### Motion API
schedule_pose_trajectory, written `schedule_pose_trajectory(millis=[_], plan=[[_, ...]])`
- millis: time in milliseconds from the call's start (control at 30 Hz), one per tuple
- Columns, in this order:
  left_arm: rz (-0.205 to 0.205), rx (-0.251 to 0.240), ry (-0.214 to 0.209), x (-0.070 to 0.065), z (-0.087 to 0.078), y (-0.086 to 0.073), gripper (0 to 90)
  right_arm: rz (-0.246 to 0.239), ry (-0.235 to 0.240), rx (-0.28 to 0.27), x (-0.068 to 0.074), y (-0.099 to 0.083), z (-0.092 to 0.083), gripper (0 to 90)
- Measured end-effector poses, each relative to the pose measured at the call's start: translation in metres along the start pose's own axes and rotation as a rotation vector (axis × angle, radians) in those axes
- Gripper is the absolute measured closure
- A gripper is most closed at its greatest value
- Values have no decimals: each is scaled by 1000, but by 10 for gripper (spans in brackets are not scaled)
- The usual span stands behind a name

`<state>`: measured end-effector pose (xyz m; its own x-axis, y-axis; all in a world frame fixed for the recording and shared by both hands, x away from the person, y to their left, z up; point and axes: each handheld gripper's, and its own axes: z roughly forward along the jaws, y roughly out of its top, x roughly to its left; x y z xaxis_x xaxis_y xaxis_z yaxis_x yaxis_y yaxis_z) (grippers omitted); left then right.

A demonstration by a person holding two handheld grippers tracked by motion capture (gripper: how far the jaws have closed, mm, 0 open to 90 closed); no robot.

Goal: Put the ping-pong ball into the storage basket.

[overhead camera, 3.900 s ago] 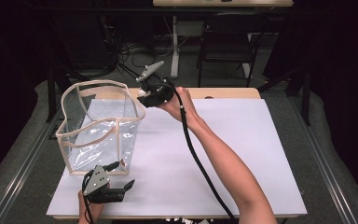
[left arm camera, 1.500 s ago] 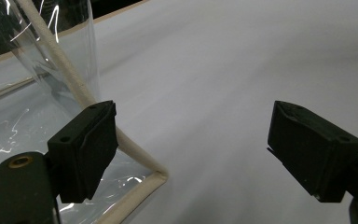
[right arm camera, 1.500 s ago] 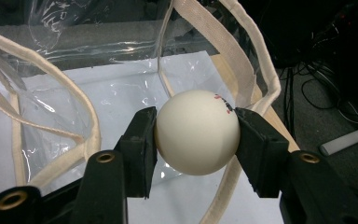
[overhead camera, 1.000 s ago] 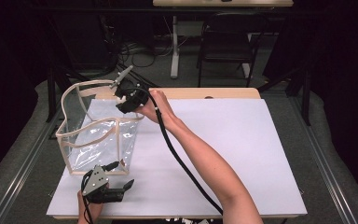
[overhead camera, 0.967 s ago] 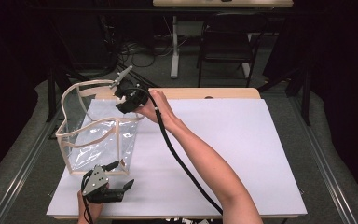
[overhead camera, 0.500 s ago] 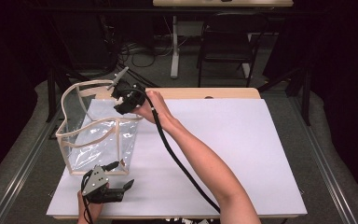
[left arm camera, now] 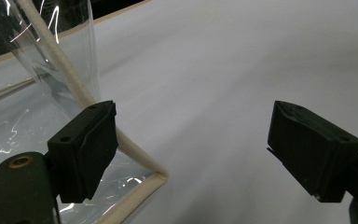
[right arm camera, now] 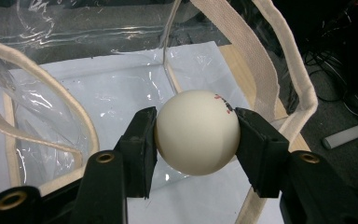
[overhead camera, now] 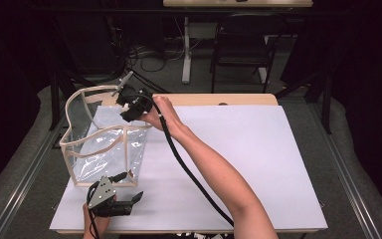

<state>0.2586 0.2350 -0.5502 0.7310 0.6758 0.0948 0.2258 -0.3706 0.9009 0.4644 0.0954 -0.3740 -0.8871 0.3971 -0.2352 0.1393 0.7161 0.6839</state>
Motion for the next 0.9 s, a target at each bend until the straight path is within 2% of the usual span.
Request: schedule_pose_trajectory(millis=[533,900], plan=[[1,1,-2,0,0,0,159,-20,2,36,2,5,8,504],[1,1,-2,1,0,0,159,-15,5,62,2,6,16,502]])
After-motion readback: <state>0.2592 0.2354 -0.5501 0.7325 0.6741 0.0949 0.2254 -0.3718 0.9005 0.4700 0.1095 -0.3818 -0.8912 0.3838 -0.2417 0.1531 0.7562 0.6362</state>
